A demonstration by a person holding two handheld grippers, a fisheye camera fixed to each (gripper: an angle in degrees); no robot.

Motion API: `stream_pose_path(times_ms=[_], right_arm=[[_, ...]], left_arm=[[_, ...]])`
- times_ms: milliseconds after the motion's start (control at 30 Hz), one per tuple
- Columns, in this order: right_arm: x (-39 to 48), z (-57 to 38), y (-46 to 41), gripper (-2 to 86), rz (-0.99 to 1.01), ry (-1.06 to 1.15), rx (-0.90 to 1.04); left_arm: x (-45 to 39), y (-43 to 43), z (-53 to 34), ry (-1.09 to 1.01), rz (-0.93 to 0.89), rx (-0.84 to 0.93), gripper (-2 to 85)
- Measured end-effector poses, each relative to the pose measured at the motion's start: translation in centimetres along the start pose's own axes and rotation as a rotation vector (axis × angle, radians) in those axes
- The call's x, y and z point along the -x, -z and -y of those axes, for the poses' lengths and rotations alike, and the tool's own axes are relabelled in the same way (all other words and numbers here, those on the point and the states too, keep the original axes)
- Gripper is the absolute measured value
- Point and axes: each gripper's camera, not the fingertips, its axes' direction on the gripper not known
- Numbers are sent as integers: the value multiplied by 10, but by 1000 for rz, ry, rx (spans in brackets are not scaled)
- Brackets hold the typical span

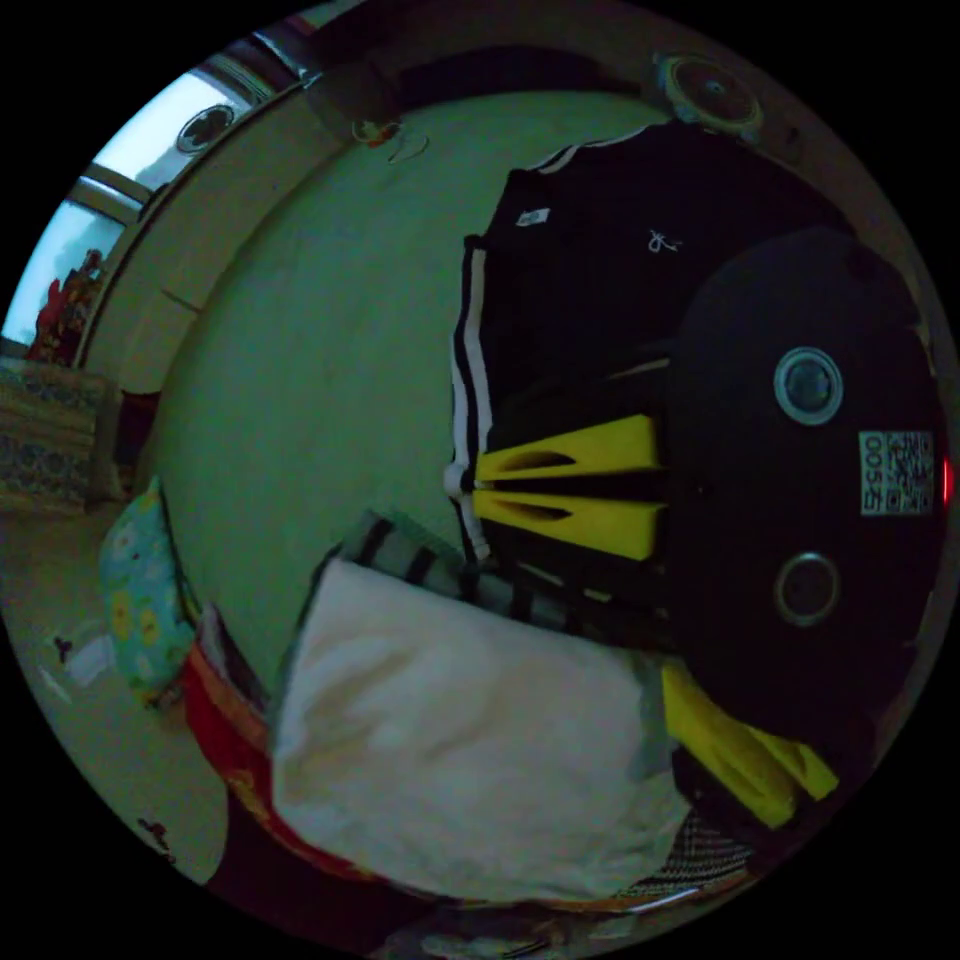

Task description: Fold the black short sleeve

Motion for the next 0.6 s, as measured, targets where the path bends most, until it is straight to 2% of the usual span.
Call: stream_pose_path(times_ms=[167,400,600], right_arm=[[18,53,-8,-14,-70,14,-15],[26,81,-64,15,58,-70,74],[27,74,-18,44,240,29,-148]], left_arm=[[17,-1,17,-6,21,3,56],[41,-3,35,9,39,20,55],[46,-7,47,-19,70,35,55]])
